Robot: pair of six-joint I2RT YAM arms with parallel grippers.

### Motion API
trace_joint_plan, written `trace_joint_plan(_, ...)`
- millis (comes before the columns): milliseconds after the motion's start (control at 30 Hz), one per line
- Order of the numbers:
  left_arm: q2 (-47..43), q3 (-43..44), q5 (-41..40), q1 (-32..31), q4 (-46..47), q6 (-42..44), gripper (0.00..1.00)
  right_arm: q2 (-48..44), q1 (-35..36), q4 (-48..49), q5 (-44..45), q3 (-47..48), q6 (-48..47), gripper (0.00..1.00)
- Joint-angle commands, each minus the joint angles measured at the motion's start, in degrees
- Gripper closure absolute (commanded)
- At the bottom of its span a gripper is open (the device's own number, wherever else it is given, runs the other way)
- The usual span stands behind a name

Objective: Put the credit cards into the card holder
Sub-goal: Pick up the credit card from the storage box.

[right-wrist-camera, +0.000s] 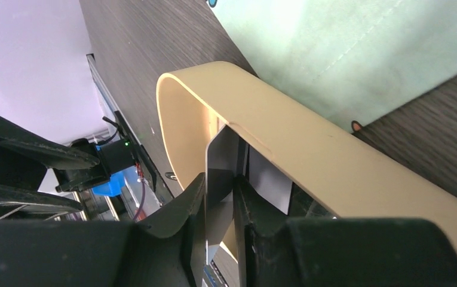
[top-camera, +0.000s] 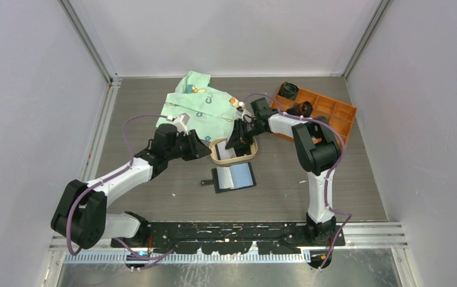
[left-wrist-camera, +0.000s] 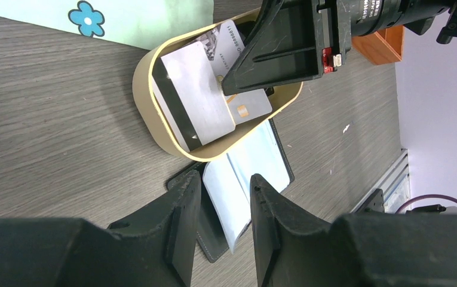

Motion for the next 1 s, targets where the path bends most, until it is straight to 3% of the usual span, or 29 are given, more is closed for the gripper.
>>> trace_joint_plan(0, -2.3, -0.19, 0.35, 0.27, 1.32, 0.48, 0.63, -1.96, -0.82, -0.97, 0.35, 0.82, -1.4, 0.75)
trace_joint_plan(133, -2.82, -0.36, 0.53, 0.27, 1.31, 0.31, 0.63, -2.38, -0.98, -2.48, 1.9, 1.15, -2.48, 0.9)
trace_joint_plan(267, -4.11, -0.68, 0.59, 0.23, 1.31, 0.22, 0.63, -3.65, -1.24, -4.36, 3.51, 1.47, -4.23, 0.95)
trace_joint_plan(433, -6.79, -2.15, 2.12, 0.32, 4.18, 0.76, 0.63, -6.27, -1.91, -6.67, 5.6, 1.59, -8.01, 0.98)
trace_joint_plan(633, -8.97, -5.8, 7.23, 1.8, 12.11, -0.99, 0.5, -8.82, -2.47, -7.8, 5.93, 0.92, -11.42, 0.98)
trace_joint_plan(967, -16.18, -13.35, 12.45, 3.18, 25.54, -5.83, 0.41, -15.58, -2.91, -6.32, 1.18, -1.65, -15.77, 0.98)
